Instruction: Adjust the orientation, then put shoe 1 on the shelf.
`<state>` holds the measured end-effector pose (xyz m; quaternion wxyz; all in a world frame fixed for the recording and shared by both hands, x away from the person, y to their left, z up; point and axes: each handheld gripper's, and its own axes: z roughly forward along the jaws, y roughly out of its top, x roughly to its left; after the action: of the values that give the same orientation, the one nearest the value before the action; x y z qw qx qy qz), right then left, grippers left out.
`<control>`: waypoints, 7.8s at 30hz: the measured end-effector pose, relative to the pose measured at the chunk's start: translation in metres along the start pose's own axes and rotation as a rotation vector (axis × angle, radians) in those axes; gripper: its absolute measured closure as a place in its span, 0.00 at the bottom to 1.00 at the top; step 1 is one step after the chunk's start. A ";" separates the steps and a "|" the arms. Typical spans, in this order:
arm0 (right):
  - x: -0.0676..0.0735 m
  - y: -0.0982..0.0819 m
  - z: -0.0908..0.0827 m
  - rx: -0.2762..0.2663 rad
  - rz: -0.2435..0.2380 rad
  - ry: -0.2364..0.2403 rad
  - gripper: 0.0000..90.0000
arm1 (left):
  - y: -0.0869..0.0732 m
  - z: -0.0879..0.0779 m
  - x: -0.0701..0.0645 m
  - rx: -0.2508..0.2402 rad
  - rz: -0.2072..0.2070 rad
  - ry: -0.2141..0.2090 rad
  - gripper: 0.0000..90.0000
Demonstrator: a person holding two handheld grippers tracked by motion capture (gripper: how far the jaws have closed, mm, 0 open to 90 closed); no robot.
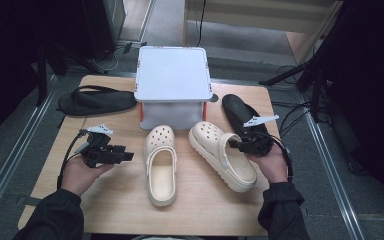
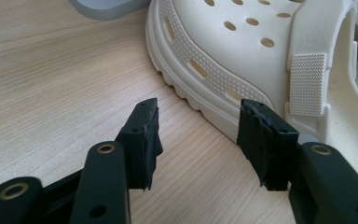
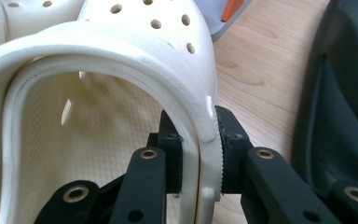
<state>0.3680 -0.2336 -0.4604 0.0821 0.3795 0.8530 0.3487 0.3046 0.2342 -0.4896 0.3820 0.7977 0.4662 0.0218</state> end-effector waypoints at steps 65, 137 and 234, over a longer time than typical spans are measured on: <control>0.071 -0.002 0.005 -0.070 0.174 -0.057 0.78 | 0.028 0.013 0.002 0.025 -0.001 -0.043 0.78; 0.065 -0.019 0.011 -0.156 0.136 -0.005 0.86 | 0.032 0.027 -0.008 0.065 0.063 -0.106 0.93; 0.156 0.009 0.085 -0.112 0.197 -0.075 0.58 | 0.183 -0.013 0.025 -0.007 0.129 -0.001 1.00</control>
<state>0.2988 -0.0744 -0.4985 0.1005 0.4694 0.7870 0.3876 0.4470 0.2110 -0.3729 0.3828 0.8248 0.4135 0.0474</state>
